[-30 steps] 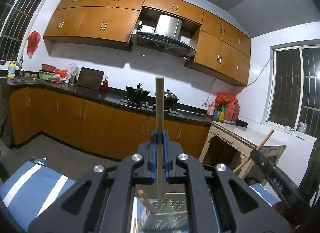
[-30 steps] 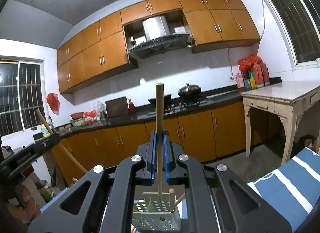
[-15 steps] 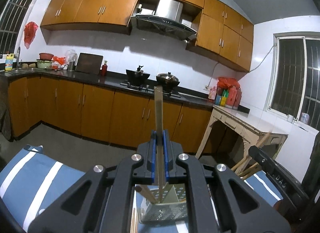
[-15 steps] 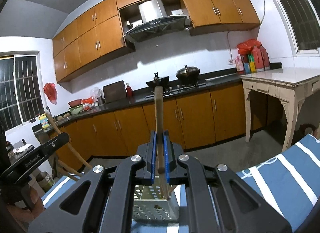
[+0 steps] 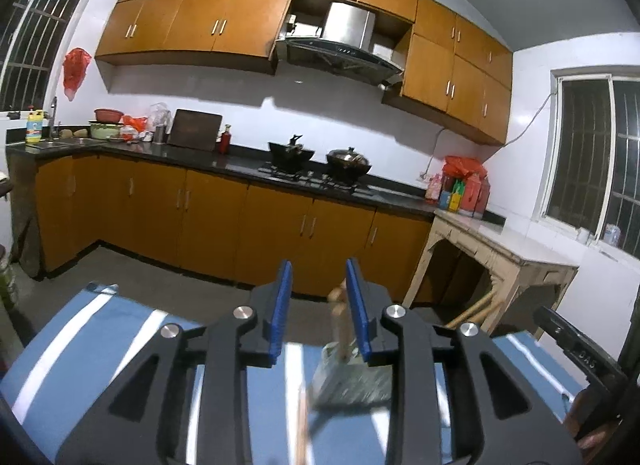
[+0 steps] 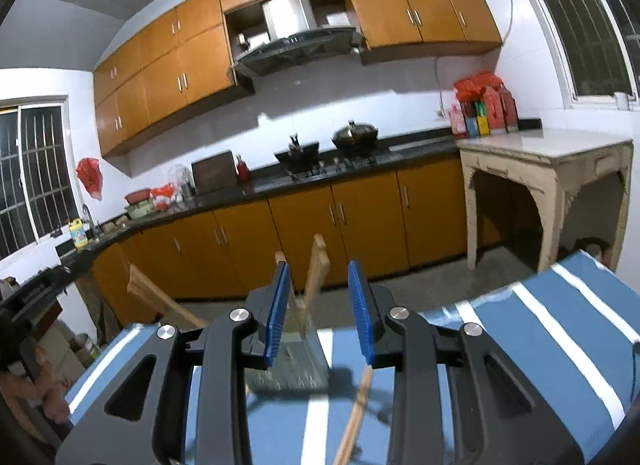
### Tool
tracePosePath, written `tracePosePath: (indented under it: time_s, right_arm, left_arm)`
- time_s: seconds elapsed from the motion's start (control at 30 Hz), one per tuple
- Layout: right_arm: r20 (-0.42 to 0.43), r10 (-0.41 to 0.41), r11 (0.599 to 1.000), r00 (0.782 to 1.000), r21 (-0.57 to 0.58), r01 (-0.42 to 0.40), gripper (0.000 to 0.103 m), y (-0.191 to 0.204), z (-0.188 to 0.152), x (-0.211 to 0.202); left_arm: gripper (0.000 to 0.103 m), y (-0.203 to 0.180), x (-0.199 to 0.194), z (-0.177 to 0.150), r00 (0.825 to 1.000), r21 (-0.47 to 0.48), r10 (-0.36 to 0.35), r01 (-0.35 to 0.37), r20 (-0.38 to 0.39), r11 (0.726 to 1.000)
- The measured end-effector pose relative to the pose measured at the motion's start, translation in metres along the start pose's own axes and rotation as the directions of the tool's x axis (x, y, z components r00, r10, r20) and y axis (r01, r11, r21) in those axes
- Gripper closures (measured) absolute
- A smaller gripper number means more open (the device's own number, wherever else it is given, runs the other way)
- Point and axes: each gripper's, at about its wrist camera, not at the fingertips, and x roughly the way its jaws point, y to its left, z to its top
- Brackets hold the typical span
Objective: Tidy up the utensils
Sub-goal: 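Lower the chopsticks into the green holder and open both grippers, then grasp a chopstick on the cloth with the right gripper while the left gripper grasps another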
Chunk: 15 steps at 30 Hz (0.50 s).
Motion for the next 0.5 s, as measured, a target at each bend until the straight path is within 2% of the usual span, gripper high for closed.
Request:
tracePosePath:
  time_s: [0.1,0.23,0.33,0.5]
  right_arm:
    - [-0.078,-0.026,1.0,0.997,0.0,0.026,0.071,-0.008,-0.021,0.002]
    - [-0.201,-0.065,0.998,0.977,0.004,0.068,0.071,-0.021,-0.057,0.013]
    - [-0.306,-0.08,0.996,0.949,0.014,0.088,0.071,-0.028,-0.085,0.026]
    - [-0.456,-0.05,0.998,0.888,0.018,0.066,0.072,-0.021,-0.128,0.048]
  left_arm:
    - [0.071,0.015,-0.012,-0.019,0.998,0.007,0.034,-0.034,-0.044,0.999]
    - [0.071,0.037,-0.017,-0.052,0.989,0.013,0.085,-0.084,-0.123,0.996]
    - [0.071,0.054,-0.015,-0.082,0.973,0.022,0.124,-0.122,-0.196,0.992]
    - [0.071,0.074,-0.004,-0.131,0.926,0.059,0.16,-0.149,-0.341,0.987]
